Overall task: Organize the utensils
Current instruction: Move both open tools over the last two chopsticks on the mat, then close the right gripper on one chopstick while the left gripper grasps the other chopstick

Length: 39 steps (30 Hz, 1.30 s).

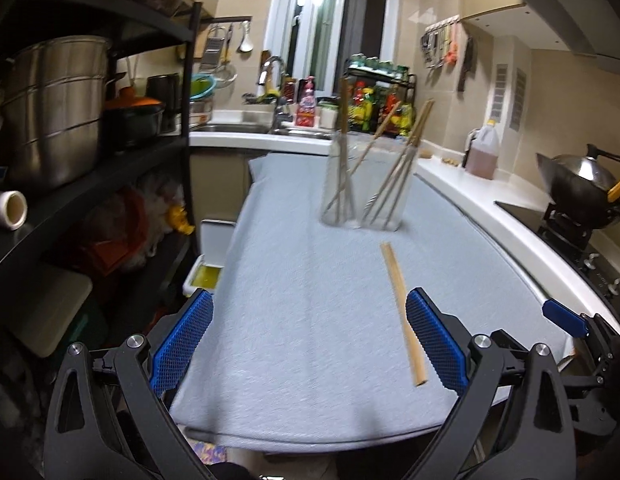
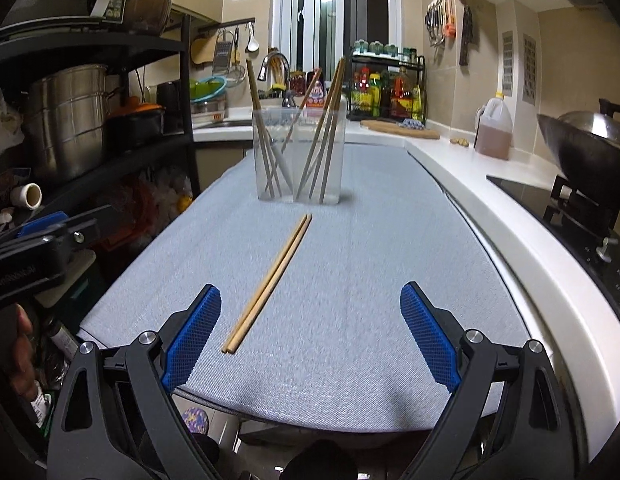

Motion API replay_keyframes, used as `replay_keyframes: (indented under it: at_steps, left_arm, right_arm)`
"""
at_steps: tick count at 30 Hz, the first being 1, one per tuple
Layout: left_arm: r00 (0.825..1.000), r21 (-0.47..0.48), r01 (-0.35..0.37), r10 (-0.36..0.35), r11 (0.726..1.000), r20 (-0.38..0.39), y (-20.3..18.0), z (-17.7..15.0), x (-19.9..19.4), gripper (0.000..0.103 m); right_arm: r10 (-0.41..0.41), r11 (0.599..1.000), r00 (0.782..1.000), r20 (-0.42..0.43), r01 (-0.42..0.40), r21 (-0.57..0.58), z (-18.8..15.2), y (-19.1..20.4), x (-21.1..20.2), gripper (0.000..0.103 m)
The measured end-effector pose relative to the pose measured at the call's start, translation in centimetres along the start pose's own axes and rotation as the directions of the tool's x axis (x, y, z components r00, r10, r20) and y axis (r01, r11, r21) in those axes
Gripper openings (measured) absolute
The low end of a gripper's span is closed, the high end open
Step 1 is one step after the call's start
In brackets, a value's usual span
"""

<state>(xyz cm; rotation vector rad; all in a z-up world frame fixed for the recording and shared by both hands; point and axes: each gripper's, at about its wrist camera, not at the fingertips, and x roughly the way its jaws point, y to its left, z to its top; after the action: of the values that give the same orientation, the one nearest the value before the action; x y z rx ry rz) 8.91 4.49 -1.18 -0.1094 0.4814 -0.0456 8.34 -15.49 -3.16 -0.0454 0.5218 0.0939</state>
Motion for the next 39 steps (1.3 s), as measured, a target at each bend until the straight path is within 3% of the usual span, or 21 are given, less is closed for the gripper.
replay_keyframes:
  at_steps: [7, 13, 17, 21, 26, 28, 29, 32, 34, 39]
  left_arm:
    - [0.995, -0.027, -0.093, 0.092, 0.995, -0.026, 3.4, -0.9, 0.4, 0.094]
    - [0.99, -0.057, -0.135, 0.133, 0.989, -0.037, 5.4, -1.0, 0.7, 0.094]
    - [0.99, -0.049, -0.137, 0.135, 0.989, -0.033, 5.5, -0.8, 0.7, 0.094]
    - [0.991, -0.044, -0.133, 0.132, 0.99, -0.035, 5.3, -0.8, 1.0, 0.094]
    - [0.992, -0.037, -0.12, 0.119, 0.992, -0.04, 4.6, -1.0, 1.2, 0.094]
    - [0.993, -0.031, -0.115, 0.114, 0.993, -0.043, 4.2, -1.1, 1.3, 0.094]
    - [0.993, -0.029, -0.109, 0.108, 0.994, -0.046, 3.9, -1.2, 1.4, 0.094]
    - [0.995, -0.026, -0.09, 0.089, 0.996, -0.048, 2.9, -1.3, 1.6, 0.094]
    - [0.997, -0.028, -0.066, 0.064, 0.997, -0.043, 2.3, -1.4, 1.6, 0.094]
    - [0.997, -0.024, 0.062, -0.062, 0.998, -0.038, -1.3, -2.5, 2.4, 0.094]
  right_arm:
    - [-0.024, 0.998, 0.995, -0.094, 0.028, 0.048, -1.8, 0.7, 3.4, 0.086]
    - [-0.01, 0.996, 0.986, -0.164, 0.024, 0.083, -2.6, 2.1, 6.1, 0.074]
    - [-0.008, 0.997, 0.988, -0.152, 0.02, 0.079, -2.9, 2.7, 6.4, 0.061]
    - [-0.005, 0.996, 0.99, -0.143, 0.018, 0.088, -3.3, 2.4, 6.1, 0.059]
    - [-0.075, 0.996, 0.989, -0.123, 0.08, 0.038, -3.6, 2.1, 6.2, 0.05]
    - [-0.057, 0.997, 0.992, -0.109, 0.062, 0.038, -3.7, 1.8, 6.4, 0.033]
    - [-0.023, 0.999, 0.995, -0.101, 0.025, 0.024, -3.7, 1.9, 6.5, 0.005]
    - [0.014, 1.0, 0.996, -0.088, -0.015, -0.005, -3.7, 1.9, 6.5, 0.006]
    - [0.091, 0.991, 0.991, -0.098, -0.081, 0.107, -3.7, 0.0, 6.6, 0.006]
    - [0.053, 0.984, 0.995, -0.086, -0.037, 0.174, -4.1, -3.8, 6.1, 0.006]
